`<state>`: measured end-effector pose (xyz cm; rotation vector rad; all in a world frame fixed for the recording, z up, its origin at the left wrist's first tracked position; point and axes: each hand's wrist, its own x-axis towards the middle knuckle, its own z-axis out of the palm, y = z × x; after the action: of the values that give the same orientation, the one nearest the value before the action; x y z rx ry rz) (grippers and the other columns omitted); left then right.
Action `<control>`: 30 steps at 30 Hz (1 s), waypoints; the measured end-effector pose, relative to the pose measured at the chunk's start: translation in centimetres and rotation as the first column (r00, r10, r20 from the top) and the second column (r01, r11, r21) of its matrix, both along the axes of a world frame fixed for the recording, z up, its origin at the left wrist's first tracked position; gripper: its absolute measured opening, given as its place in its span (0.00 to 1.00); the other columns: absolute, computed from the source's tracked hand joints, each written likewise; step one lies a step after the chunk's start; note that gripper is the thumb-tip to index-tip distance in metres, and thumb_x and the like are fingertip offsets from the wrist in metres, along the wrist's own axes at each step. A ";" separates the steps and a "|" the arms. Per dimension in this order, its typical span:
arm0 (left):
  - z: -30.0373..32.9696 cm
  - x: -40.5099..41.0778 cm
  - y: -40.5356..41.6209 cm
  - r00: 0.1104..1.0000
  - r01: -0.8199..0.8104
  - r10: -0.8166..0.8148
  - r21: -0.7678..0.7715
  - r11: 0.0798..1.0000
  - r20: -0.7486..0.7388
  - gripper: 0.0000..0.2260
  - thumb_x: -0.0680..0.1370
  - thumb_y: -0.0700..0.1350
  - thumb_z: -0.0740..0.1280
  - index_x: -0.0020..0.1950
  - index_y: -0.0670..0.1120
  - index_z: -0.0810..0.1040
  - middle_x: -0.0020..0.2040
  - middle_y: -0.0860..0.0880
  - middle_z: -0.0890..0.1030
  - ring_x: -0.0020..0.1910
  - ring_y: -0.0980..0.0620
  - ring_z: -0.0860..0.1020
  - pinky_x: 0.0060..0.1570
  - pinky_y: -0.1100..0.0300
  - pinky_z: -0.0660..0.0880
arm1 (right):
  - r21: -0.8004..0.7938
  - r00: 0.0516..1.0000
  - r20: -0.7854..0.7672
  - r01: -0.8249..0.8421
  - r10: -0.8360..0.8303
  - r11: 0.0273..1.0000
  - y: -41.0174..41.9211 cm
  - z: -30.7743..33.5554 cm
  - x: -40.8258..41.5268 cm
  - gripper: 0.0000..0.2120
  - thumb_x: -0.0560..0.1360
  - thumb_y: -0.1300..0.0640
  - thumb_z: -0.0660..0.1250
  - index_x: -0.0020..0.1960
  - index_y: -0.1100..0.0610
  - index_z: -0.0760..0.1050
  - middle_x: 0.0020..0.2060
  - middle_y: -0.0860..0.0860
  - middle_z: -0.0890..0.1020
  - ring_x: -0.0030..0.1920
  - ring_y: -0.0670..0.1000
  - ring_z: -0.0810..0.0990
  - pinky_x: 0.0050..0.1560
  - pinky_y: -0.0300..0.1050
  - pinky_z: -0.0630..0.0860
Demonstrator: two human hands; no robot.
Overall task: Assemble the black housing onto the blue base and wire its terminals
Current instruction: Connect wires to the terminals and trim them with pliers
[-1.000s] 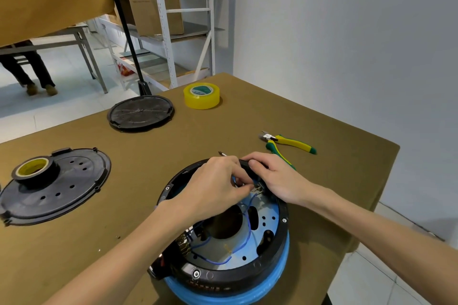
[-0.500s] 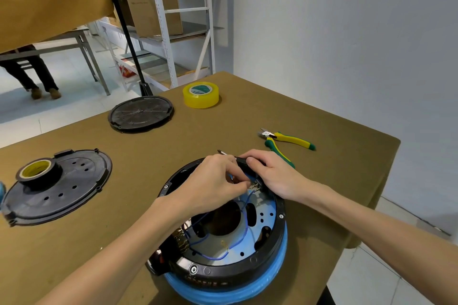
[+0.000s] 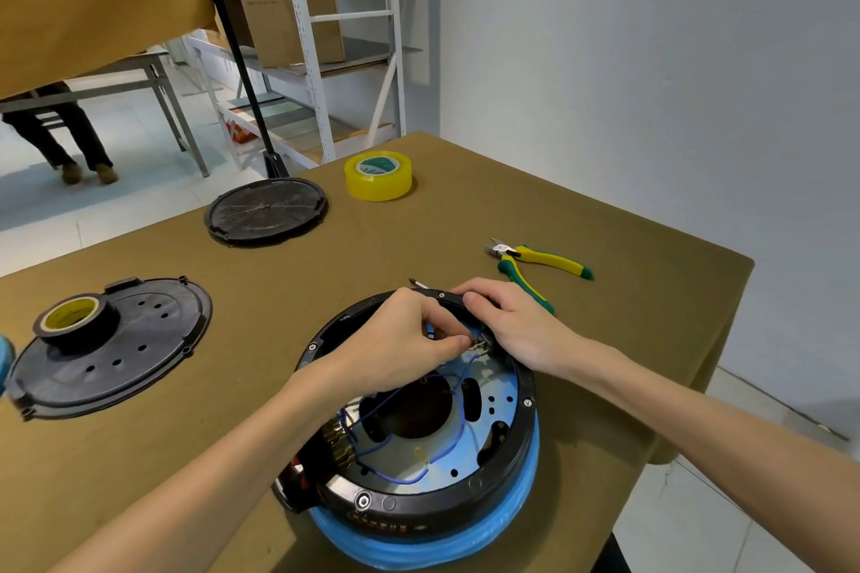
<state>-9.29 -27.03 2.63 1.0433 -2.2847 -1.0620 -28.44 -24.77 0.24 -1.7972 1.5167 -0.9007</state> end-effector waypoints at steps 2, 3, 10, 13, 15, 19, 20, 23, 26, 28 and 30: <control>0.2 0.1 -0.2 1.000 -0.023 0.024 0.056 0.998 -0.015 0.06 0.77 0.44 0.75 0.41 0.53 0.88 0.27 0.59 0.77 0.27 0.59 0.66 0.30 0.69 0.64 | 0.000 1.000 -0.002 0.001 -0.001 1.000 -0.1 0.0 0.0 0.12 0.87 0.56 0.57 0.56 0.46 0.79 0.50 0.41 0.83 0.52 0.40 0.80 0.55 0.37 0.73; 0.3 0.2 -0.3 1.000 -0.028 0.029 0.076 0.997 -0.012 0.05 0.77 0.45 0.75 0.42 0.51 0.88 0.27 0.58 0.76 0.28 0.57 0.66 0.30 0.68 0.64 | 0.000 1.000 -0.003 0.001 -0.001 1.000 -0.1 0.0 0.0 0.12 0.87 0.56 0.57 0.56 0.46 0.79 0.50 0.42 0.83 0.52 0.40 0.80 0.56 0.39 0.73; 0.5 -0.4 0.1 0.995 -0.082 0.078 0.060 0.995 0.062 0.06 0.74 0.44 0.75 0.36 0.48 0.87 0.27 0.51 0.79 0.25 0.55 0.68 0.27 0.65 0.67 | 0.023 1.000 0.012 0.003 -0.003 1.000 0.1 0.1 0.1 0.12 0.87 0.56 0.57 0.58 0.49 0.80 0.51 0.46 0.84 0.53 0.44 0.80 0.57 0.44 0.74; 0.8 -0.6 0.1 0.991 -0.098 0.093 0.053 0.994 0.093 0.06 0.72 0.44 0.75 0.34 0.48 0.86 0.25 0.52 0.78 0.24 0.55 0.67 0.26 0.64 0.66 | 0.025 1.000 0.008 0.002 -0.002 1.000 0.1 0.2 0.1 0.13 0.87 0.56 0.57 0.60 0.52 0.80 0.51 0.47 0.84 0.52 0.44 0.80 0.57 0.44 0.74; 0.9 -0.7 0.2 0.989 -0.102 0.098 0.029 0.994 0.107 0.06 0.71 0.44 0.75 0.33 0.48 0.85 0.25 0.52 0.77 0.23 0.56 0.67 0.25 0.64 0.65 | 0.027 1.000 0.013 0.005 -0.005 1.000 0.2 0.2 0.1 0.13 0.87 0.56 0.57 0.59 0.52 0.80 0.51 0.48 0.84 0.53 0.45 0.80 0.58 0.44 0.74; 1.0 -0.7 0.4 0.993 -0.078 0.078 -0.001 0.997 0.093 0.07 0.72 0.44 0.75 0.33 0.49 0.85 0.25 0.50 0.78 0.24 0.56 0.67 0.26 0.65 0.65 | 0.027 1.000 0.014 0.007 -0.008 1.000 0.2 0.2 0.1 0.12 0.87 0.56 0.58 0.59 0.52 0.81 0.52 0.48 0.84 0.53 0.46 0.81 0.59 0.47 0.75; 1.0 -0.7 0.4 0.994 -0.065 0.066 -0.011 0.998 0.090 0.07 0.72 0.43 0.75 0.34 0.49 0.85 0.26 0.48 0.78 0.24 0.56 0.67 0.26 0.65 0.65 | 0.026 1.000 0.011 0.010 -0.010 1.000 0.2 0.2 0.1 0.13 0.87 0.56 0.58 0.59 0.53 0.81 0.52 0.48 0.84 0.53 0.46 0.81 0.59 0.48 0.75; 0.9 -0.5 0.5 0.997 -0.031 0.034 -0.033 0.999 0.072 0.09 0.75 0.42 0.74 0.34 0.51 0.84 0.26 0.51 0.78 0.24 0.58 0.68 0.27 0.68 0.64 | 0.024 1.000 0.008 0.018 -0.018 1.000 0.2 0.3 0.1 0.13 0.87 0.56 0.58 0.60 0.54 0.81 0.52 0.48 0.84 0.54 0.47 0.81 0.60 0.51 0.75; 0.8 -0.4 0.7 0.997 -0.021 0.027 -0.089 0.996 0.070 0.11 0.76 0.42 0.74 0.36 0.54 0.83 0.27 0.58 0.77 0.27 0.60 0.71 0.28 0.71 0.66 | 0.025 1.000 0.015 0.026 -0.026 0.999 0.4 0.3 0.2 0.13 0.87 0.56 0.58 0.60 0.54 0.81 0.51 0.49 0.85 0.53 0.47 0.81 0.61 0.53 0.75; 0.7 -0.4 0.7 0.997 -0.019 0.026 -0.099 0.995 0.068 0.08 0.76 0.43 0.74 0.38 0.53 0.85 0.30 0.55 0.78 0.28 0.60 0.72 0.30 0.70 0.66 | 0.029 0.999 0.018 0.029 -0.030 0.999 0.4 0.3 0.2 0.13 0.87 0.56 0.58 0.60 0.54 0.81 0.51 0.51 0.85 0.53 0.53 0.82 0.60 0.58 0.75; 0.7 -0.4 0.6 0.997 -0.013 0.018 -0.062 0.998 0.075 0.07 0.77 0.43 0.74 0.39 0.52 0.86 0.31 0.52 0.80 0.28 0.59 0.71 0.30 0.68 0.67 | 0.034 0.999 0.030 0.035 -0.036 0.999 0.4 0.3 0.3 0.13 0.87 0.56 0.58 0.59 0.53 0.81 0.50 0.54 0.85 0.52 0.57 0.82 0.59 0.62 0.75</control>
<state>-9.73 -26.46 3.35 1.0917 -2.3490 -0.9552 -28.14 -24.37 0.54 -1.7303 1.5395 -0.9105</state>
